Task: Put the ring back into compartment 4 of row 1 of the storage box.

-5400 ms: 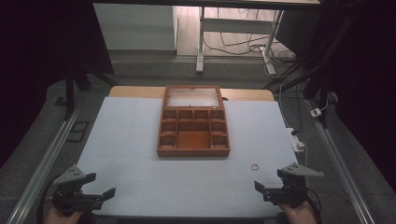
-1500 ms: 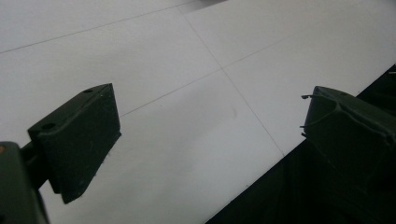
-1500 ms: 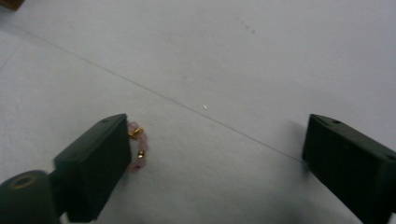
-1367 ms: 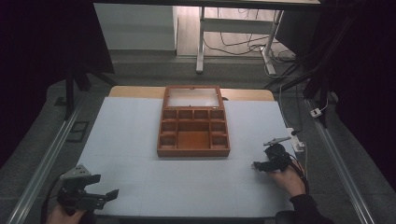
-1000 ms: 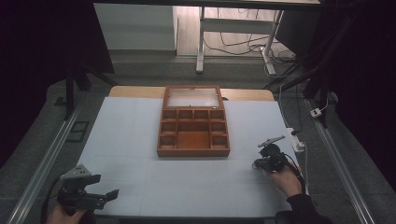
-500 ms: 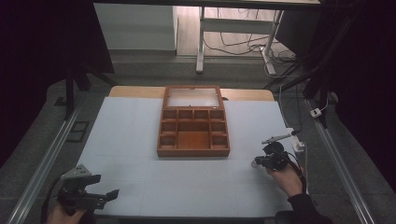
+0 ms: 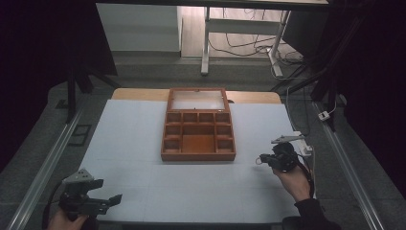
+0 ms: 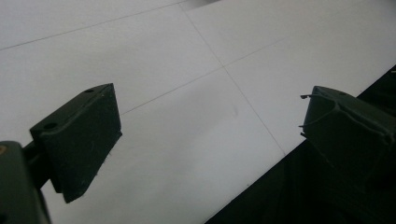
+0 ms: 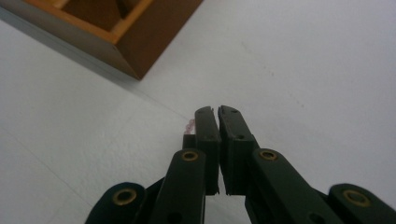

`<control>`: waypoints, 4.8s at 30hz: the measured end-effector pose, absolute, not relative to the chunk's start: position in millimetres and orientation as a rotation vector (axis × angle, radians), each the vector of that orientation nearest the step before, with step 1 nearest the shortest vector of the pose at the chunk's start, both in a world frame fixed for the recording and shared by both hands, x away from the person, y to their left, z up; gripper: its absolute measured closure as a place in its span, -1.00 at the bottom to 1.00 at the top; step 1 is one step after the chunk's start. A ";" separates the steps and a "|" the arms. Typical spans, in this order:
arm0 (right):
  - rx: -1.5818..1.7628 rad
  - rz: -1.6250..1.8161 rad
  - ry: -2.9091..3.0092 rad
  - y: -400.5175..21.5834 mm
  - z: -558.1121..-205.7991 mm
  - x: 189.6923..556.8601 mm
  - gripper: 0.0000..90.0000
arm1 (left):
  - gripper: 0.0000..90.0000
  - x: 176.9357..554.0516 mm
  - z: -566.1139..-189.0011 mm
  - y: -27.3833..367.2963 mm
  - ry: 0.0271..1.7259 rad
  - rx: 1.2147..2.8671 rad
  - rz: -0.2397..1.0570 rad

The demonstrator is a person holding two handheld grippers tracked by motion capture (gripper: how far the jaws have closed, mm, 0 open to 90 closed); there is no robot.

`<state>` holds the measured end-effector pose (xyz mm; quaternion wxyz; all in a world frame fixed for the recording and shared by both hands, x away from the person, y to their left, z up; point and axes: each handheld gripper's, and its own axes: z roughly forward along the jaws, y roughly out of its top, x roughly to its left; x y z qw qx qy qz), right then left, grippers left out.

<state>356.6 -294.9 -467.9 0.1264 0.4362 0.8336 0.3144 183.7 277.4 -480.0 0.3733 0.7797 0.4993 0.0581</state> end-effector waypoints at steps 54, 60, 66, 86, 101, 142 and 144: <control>1.141 1.148 2.340 -243.5 -435.5 414.0 0.92 | -0.90 184.6 -480.5 278.5 1.285 1.989 0.138; 1.144 1.148 2.339 -237.3 -436.8 421.4 0.92 | -0.90 184.5 -480.5 278.7 1.285 1.988 0.136; 1.144 1.139 2.339 -231.0 -439.2 429.9 0.92 | -0.90 184.5 -480.4 278.9 1.283 1.990 0.137; 1.140 1.130 2.322 -208.9 -444.6 456.9 0.92 | -0.90 184.5 -480.6 278.8 1.283 1.989 0.137; 1.146 1.117 2.314 -196.7 -452.7 479.5 0.92 | -0.89 184.9 -480.8 278.7 1.287 1.989 0.135; 1.102 1.005 2.366 -158.8 -484.9 503.6 0.92 | -0.88 184.8 -480.7 277.9 1.287 1.997 0.139; 1.099 0.992 2.374 -157.7 -487.4 504.4 0.91 | -0.88 184.8 -480.7 277.9 1.287 1.998 0.139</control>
